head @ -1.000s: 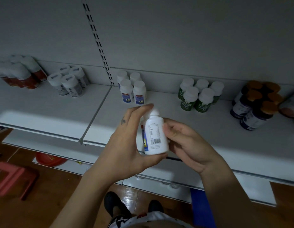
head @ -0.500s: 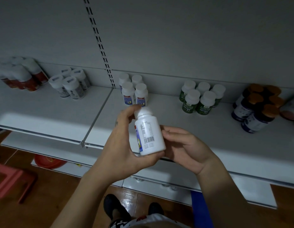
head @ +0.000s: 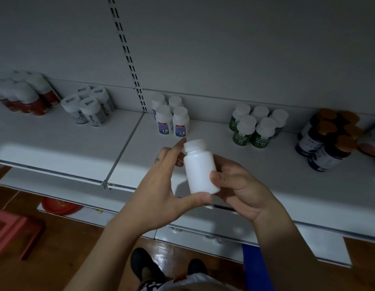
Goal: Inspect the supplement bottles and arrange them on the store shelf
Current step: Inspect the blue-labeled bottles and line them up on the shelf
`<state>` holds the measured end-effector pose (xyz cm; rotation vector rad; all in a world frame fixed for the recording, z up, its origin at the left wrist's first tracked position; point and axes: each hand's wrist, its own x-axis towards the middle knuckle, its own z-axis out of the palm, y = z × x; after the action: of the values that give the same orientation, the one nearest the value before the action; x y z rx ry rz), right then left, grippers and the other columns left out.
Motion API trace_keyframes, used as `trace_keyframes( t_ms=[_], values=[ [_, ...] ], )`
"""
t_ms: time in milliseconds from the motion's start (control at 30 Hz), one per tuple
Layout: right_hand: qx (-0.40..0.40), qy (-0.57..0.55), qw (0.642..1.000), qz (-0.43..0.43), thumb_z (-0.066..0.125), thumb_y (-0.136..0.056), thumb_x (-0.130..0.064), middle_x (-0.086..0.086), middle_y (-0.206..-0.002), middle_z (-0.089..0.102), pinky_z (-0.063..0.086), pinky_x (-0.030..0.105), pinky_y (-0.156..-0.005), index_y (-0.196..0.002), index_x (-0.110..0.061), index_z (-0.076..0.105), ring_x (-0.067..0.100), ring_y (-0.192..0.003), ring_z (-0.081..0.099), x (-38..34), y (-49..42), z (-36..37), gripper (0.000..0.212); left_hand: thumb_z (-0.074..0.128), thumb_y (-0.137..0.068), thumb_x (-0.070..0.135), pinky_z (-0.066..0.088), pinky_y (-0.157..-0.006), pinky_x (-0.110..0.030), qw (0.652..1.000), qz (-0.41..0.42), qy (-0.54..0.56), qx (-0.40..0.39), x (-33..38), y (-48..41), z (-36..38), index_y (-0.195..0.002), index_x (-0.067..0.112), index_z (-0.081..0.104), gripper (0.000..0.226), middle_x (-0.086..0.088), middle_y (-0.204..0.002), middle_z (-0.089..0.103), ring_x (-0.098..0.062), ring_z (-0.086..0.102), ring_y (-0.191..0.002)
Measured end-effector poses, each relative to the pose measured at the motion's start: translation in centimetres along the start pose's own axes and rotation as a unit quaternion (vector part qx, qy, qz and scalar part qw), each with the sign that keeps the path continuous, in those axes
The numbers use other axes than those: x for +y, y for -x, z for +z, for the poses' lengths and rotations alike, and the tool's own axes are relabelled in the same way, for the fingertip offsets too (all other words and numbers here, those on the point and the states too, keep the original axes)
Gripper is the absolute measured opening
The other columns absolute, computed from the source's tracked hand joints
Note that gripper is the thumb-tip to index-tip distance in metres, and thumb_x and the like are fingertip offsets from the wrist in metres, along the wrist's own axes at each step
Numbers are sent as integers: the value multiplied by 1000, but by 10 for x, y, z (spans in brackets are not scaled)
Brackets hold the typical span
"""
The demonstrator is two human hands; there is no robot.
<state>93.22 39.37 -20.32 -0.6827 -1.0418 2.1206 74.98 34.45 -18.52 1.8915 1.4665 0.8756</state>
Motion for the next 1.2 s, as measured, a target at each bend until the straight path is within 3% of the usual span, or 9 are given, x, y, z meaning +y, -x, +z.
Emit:
trace_keyframes(
  t_ms=[67, 133, 233, 367, 500, 633, 767, 867, 1200],
  values=[
    [34, 27, 999, -4, 91, -57, -42, 22, -125, 63, 52, 45, -96, -125, -4, 58, 33, -116, 62, 2, -1, 0, 85, 62, -72, 69, 46, -92, -21, 1000, -4, 6, 5, -2, -1, 2, -149, 32, 30, 91, 8, -114, 52, -7, 54, -107],
    [73, 49, 996, -20, 80, -72, -44, 23, -126, 62, 48, 49, -99, -127, -2, 56, 37, -118, 60, 2, 0, 1, 73, 61, -80, 60, 49, -87, -22, 999, -10, 36, -4, -2, -2, 4, -152, 31, 27, 85, 9, -114, 53, -9, 56, -103],
    [106, 67, 991, -41, 56, -88, -23, 18, -116, 68, 52, 43, -89, -124, -4, 59, 30, -105, 65, -3, 3, -4, 41, 63, -86, 38, 53, -85, -25, 995, -25, 96, -2, -3, 0, 6, -151, 28, 26, 76, 12, -124, 57, -8, 60, -108],
    [98, 91, 990, -34, 66, -84, -10, 11, -104, 73, 54, 34, -80, -124, -8, 61, 24, -94, 67, -9, 5, -10, 40, 62, -85, 23, 55, -88, -41, 988, -36, 148, -19, -7, 4, 8, -131, 27, 40, 51, 12, -128, 60, -10, 60, -117],
    [77, 118, 989, -34, 65, -81, -6, 28, -117, 65, 52, 49, -92, -122, 2, 62, 43, -106, 63, -6, 8, -10, 42, 64, -84, 45, 53, -91, -29, 986, -40, 158, -26, -4, 6, 9, -140, 43, 39, 61, 12, -125, 55, -9, 55, -121],
    [56, 103, 992, -34, 69, -73, 1, 17, -105, 69, 56, 31, -78, -117, 3, 59, 25, -97, 67, 2, 10, -7, 45, 70, -69, 58, 53, -88, -26, 995, -51, 89, -3, -10, 4, 10, -147, 42, 34, 87, 5, -111, 47, -7, 51, -111],
    [69, 216, 971, -76, 80, -59, 0, 1, -104, 72, 52, 25, -87, -109, -18, 68, 15, -100, 65, -2, 12, -9, 54, 75, -79, 33, 47, -97, -20, 995, -15, 97, 1, -11, 6, 12, -139, 36, 45, 68, 21, -129, 54, -4, 50, -125],
    [72, 217, 969, -98, 80, -55, 5, 10, -105, 71, 54, 27, -82, -100, -24, 72, 19, -99, 63, -5, 12, -7, 54, 72, -81, 16, 43, -98, -12, 994, -6, 102, 29, -10, 8, 12, -126, 38, 44, 58, 30, -128, 54, 1, 50, -125],
    [117, 204, 967, -95, 77, -64, -17, 4, -86, 75, 55, 29, -70, -97, -13, 72, 17, -75, 65, -5, 10, -1, 33, 55, -90, 39, 51, -92, -23, 987, -17, 148, 55, -13, 12, 13, -136, 32, 50, 47, 8, -120, 52, -13, 56, -116]
  ],
)
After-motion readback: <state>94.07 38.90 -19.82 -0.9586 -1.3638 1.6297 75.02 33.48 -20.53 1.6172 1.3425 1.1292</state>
